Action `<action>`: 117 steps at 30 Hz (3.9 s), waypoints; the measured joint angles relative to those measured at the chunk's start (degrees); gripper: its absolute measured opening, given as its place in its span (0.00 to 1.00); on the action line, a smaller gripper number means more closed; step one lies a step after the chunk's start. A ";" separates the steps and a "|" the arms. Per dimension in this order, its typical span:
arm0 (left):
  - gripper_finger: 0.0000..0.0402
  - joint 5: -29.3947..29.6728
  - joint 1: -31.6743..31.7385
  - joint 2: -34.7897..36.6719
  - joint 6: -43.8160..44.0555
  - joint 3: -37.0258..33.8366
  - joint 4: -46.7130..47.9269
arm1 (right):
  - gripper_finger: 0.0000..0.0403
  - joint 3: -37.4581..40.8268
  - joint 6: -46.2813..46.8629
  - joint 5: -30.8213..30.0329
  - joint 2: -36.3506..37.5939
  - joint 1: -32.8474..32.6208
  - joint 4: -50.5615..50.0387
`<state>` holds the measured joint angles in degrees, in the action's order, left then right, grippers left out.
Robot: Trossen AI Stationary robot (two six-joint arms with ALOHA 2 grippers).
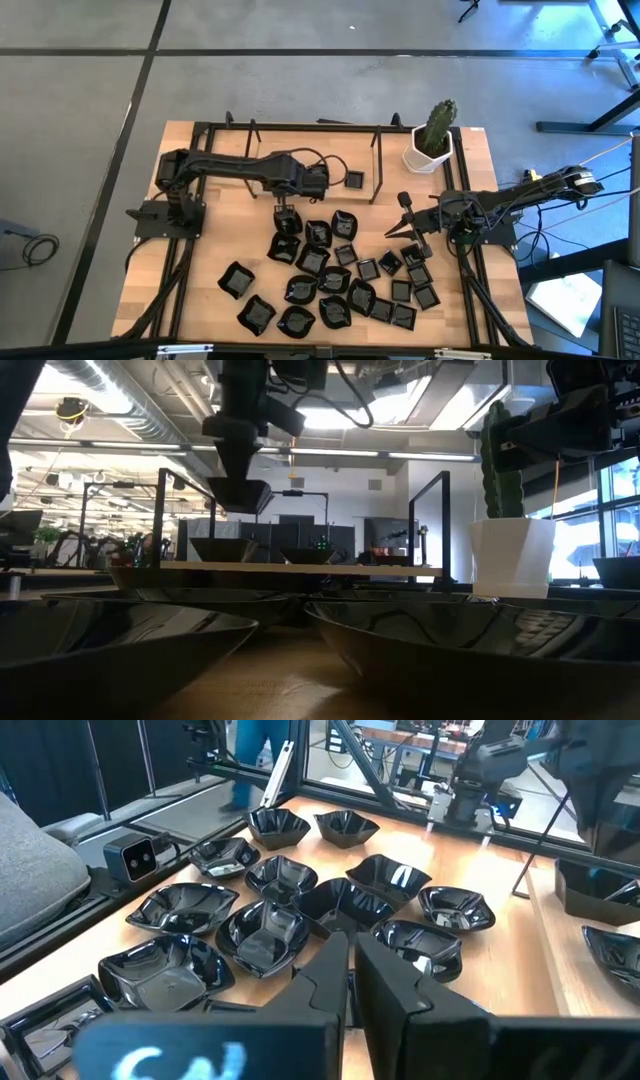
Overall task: Pick & Place Mini shaped plates
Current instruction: Stack the distorted square plate on the top of the distorted square plate on the shelf, then adjust the stacked distorted square plates on the shelf
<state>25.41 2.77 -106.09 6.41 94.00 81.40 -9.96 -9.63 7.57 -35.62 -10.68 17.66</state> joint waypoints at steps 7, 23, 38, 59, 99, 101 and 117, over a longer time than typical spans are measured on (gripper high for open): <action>0.01 -1.01 2.72 -0.14 3.00 0.00 -0.47 | 0.06 0.00 0.00 0.00 0.00 0.00 -0.11; 0.01 -2.49 3.24 -0.12 4.66 -6.00 -0.86 | 0.06 0.00 -0.04 0.00 0.00 -0.01 -0.39; 0.01 -2.28 4.37 -0.12 2.81 -8.83 -8.05 | 0.06 0.00 -0.07 -2.01 0.00 -0.02 -0.36; 0.14 -2.39 4.45 -0.12 4.07 -8.81 -8.14 | 0.06 0.00 -0.06 -1.97 0.02 0.00 -0.36; 0.01 -1.92 3.27 -0.71 7.51 -8.74 -9.35 | 0.06 0.00 -1.17 -1.95 0.00 -0.01 -0.36; 0.03 -3.01 3.27 -0.71 7.93 -8.74 -9.35 | 0.06 0.00 -1.16 -1.95 0.01 -0.02 -0.36; 0.25 -3.09 3.20 -0.71 7.92 -8.74 -9.44 | 0.06 0.00 -1.16 -1.95 0.00 -0.02 -0.36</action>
<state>22.32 5.98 -106.80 14.33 85.25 71.96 -9.96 -10.79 5.63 -35.62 -10.70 17.30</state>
